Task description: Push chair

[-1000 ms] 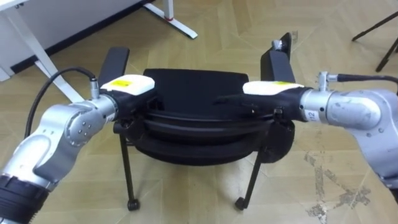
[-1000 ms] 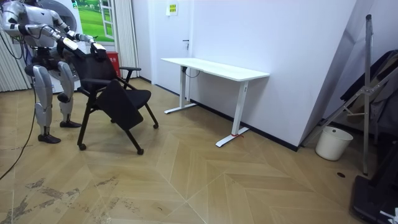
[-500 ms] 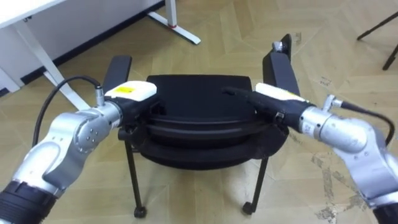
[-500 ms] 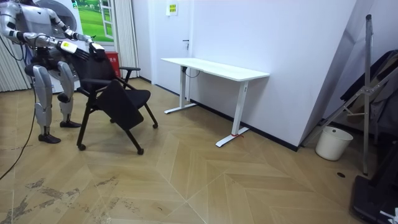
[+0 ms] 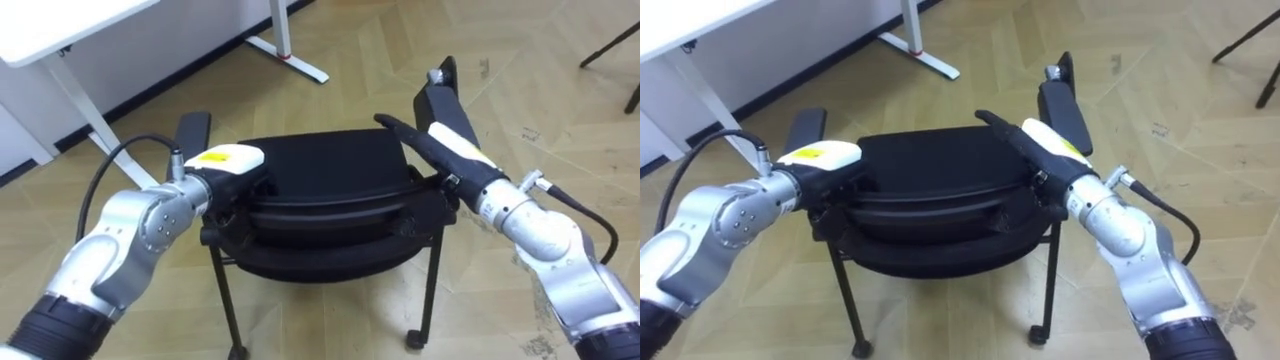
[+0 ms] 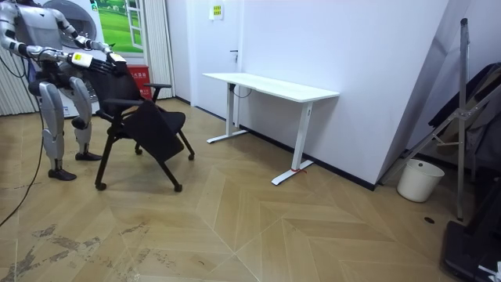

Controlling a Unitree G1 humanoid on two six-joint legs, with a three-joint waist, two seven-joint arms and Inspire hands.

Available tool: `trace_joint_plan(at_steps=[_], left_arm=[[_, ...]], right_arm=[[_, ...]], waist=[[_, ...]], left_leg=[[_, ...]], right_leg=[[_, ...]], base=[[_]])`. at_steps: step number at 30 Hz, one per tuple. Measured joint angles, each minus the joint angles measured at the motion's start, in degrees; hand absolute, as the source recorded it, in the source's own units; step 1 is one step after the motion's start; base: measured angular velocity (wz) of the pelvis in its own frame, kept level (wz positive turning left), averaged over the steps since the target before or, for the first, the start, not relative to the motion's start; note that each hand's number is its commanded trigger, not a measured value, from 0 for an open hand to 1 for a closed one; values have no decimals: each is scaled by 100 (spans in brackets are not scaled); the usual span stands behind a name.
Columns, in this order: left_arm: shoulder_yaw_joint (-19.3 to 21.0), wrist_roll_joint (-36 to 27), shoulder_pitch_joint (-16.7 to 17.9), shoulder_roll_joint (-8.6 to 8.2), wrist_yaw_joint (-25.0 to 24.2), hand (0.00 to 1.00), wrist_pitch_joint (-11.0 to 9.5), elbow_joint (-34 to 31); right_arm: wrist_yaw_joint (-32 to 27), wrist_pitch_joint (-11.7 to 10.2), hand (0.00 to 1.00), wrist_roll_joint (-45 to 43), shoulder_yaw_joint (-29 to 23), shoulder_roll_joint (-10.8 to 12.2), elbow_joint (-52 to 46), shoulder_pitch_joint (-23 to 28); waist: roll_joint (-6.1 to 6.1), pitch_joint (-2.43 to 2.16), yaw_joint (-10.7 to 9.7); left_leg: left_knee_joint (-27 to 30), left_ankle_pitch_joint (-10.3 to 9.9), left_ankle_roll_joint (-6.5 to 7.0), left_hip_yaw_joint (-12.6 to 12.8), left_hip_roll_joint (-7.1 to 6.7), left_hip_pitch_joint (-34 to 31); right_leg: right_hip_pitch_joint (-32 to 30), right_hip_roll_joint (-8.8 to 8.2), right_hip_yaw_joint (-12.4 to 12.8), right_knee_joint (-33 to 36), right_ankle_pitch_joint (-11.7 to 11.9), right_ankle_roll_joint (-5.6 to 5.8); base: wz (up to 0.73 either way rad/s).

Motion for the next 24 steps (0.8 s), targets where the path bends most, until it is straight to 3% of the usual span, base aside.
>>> trace_joint_plan(at_steps=[12, 19, 24], left_arm=[[-133, 223, -85, 7, -210, 100, 27, -221], [-642, 214, -395, 20, -238, 100, 166, -216], [-865, 176, -660, 18, -356, 100, 5, -216]], right_arm=[[-7, -63, 0, -548, 76, -107, -33, -33], [-29, 26, 0, -1572, 568, -567, 14, -274], [129, 289, 0, -2296, 855, -814, -74, -451]], waist=[[-14, -9, 44], [-6, 11, 159], [-31, 58, 313]], left_leg=[[91, 0, 1, -26, 2, -121], [118, -1, 1, -49, 2, -129], [105, -1, 2, -60, 2, -145]], right_leg=[[-67, 0, -33, -10, 39, -2], [-51, 1, -54, -7, 41, -3], [-79, 4, -50, 9, 40, -3]], base=[[0], [1], [1]])
